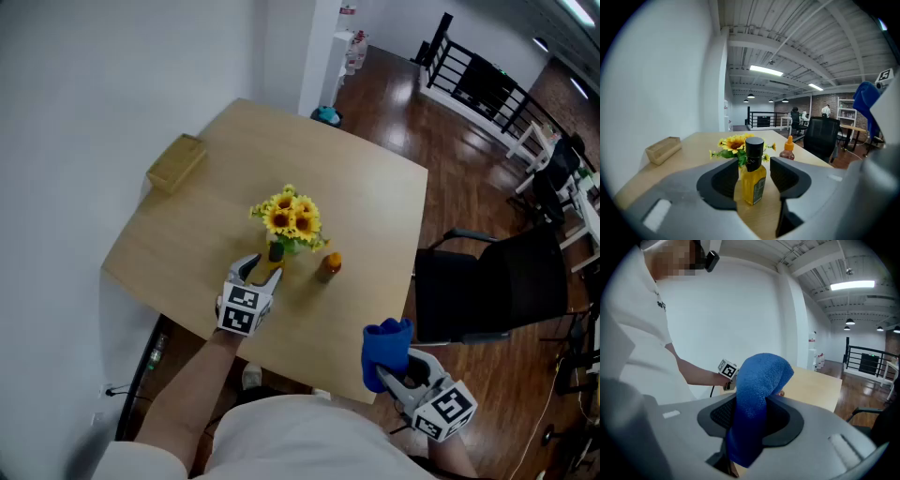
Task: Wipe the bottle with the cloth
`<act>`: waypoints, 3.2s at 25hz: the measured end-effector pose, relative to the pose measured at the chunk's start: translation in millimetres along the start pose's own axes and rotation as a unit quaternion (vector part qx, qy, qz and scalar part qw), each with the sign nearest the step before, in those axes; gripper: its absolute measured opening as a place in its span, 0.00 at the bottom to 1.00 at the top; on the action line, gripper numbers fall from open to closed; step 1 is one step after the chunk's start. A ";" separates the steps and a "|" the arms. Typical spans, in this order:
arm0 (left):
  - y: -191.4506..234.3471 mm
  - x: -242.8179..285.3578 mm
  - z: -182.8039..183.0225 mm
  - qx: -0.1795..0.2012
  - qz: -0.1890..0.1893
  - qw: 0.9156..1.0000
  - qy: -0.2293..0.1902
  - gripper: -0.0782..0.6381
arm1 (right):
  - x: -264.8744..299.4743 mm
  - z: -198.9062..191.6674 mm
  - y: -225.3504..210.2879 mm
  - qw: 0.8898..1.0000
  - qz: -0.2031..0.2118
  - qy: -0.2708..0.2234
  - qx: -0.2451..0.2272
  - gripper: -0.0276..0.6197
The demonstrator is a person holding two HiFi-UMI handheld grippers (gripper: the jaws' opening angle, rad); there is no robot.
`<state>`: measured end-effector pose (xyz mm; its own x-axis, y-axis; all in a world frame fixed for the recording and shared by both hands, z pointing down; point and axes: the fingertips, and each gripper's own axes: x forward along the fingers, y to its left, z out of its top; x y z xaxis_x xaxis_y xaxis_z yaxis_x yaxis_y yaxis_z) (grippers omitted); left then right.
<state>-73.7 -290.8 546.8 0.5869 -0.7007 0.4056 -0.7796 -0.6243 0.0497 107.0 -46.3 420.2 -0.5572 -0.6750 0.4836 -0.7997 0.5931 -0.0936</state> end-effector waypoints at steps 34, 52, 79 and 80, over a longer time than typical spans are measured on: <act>-80.4 -80.8 54.9 0.148 -0.140 0.979 -0.030 0.32 | 168.0 131.4 65.4 0.974 0.083 0.027 -0.211 0.28; -122.7 -136.4 137.4 0.038 -0.114 0.991 -0.057 0.32 | 114.8 83.9 11.6 0.987 0.127 -0.052 -0.088 0.28; -182.2 -142.0 159.9 0.017 -0.070 0.996 -0.050 0.32 | 47.5 17.1 40.1 0.967 0.202 -0.057 -0.142 0.28; -182.1 -144.0 162.6 0.018 -0.072 0.996 -0.053 0.32 | 53.5 4.4 38.7 0.968 0.201 -0.041 -0.144 0.28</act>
<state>19.3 -132.4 330.9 0.7130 -0.6348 0.2979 -0.6788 -0.7313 0.0665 45.3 -61.4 438.6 -0.8360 -0.3888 0.3871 -0.4250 0.9051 -0.0088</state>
